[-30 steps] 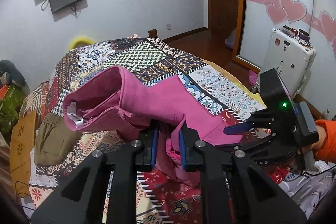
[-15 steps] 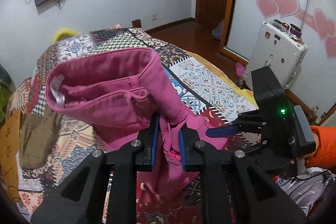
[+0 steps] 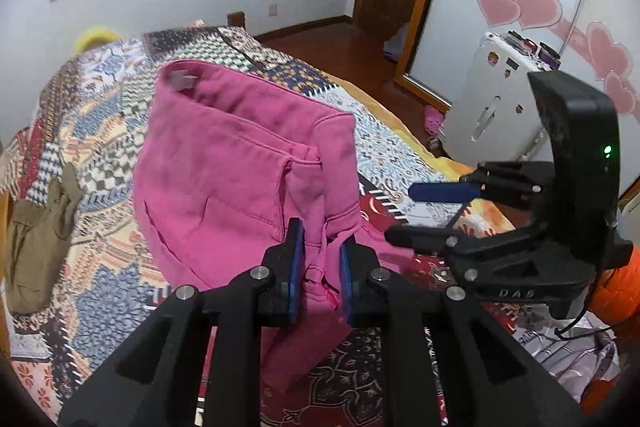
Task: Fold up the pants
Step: 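Lower the folded pink pants and open both tools to release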
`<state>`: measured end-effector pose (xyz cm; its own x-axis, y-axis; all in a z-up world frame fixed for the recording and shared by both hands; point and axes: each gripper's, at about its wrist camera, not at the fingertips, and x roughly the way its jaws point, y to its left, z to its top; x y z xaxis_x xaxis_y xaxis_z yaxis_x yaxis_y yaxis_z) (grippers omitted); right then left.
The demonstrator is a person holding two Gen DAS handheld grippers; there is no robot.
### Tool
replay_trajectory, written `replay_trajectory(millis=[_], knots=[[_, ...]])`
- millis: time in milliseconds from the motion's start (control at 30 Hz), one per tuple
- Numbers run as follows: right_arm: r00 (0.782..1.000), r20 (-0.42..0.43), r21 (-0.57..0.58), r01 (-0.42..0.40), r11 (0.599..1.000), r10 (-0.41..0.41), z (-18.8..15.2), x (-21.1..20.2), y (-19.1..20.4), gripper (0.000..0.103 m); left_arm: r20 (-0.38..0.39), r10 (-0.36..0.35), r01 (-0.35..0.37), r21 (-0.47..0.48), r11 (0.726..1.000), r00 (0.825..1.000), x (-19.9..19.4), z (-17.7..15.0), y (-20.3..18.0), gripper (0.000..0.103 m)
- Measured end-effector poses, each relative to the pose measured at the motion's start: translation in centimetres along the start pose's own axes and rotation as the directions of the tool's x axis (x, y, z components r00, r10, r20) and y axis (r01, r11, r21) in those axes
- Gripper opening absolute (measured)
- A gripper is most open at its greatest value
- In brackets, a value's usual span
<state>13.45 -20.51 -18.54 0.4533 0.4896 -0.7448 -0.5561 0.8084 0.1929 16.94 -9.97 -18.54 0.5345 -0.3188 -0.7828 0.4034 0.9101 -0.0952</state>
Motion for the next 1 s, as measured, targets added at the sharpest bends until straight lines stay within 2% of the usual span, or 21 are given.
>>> replay_trajectory(millis=[67, 100, 533, 667, 800, 933, 1000], knots=[[1.0, 0.006, 0.007, 0.009, 1.0, -0.009, -0.2, -0.4, -0.1, 0.044, -0.02, -0.019, 0.019, -0.011, 1.0, 1.0, 0.5, -0.1, 0.0, 0.016], [0.999, 0.021, 0.037, 0.045, 0.998, -0.046, -0.1, -0.4, -0.1, 0.044, -0.03, -0.029, 0.029, -0.018, 0.999, 0.999, 0.8, -0.1, 0.0, 0.016], [0.999, 0.015, 0.035, 0.051, 0.998, -0.052, -0.2, -0.3, -0.1, 0.044, -0.132, -0.071, 0.06, -0.081, 0.995, 0.989, 3.6, -0.7, 0.2, 0.017], [0.998, 0.014, 0.03, 0.054, 0.998, -0.055, -0.2, -0.2, 0.0, 0.044, -0.151, -0.068, 0.052, -0.106, 0.993, 0.986, 3.7, -0.8, 0.5, 0.03], [0.999, 0.012, 0.036, 0.046, 0.998, -0.047, -0.2, -0.1, 0.0, 0.044, -0.163, -0.069, 0.051, -0.113, 0.992, 0.984, 3.5, -1.0, 0.6, 0.032], [0.999, 0.013, 0.032, 0.051, 0.998, -0.051, -0.2, -0.1, 0.1, 0.044, -0.143, -0.063, 0.05, -0.098, 0.994, 0.988, 2.2, -0.8, 0.2, 0.051], [0.999, 0.013, 0.032, 0.052, 0.998, -0.052, -0.1, 0.0, 0.2, 0.044, -0.115, -0.049, 0.038, -0.096, 0.995, 0.992, 1.2, -0.6, 0.2, 0.054]])
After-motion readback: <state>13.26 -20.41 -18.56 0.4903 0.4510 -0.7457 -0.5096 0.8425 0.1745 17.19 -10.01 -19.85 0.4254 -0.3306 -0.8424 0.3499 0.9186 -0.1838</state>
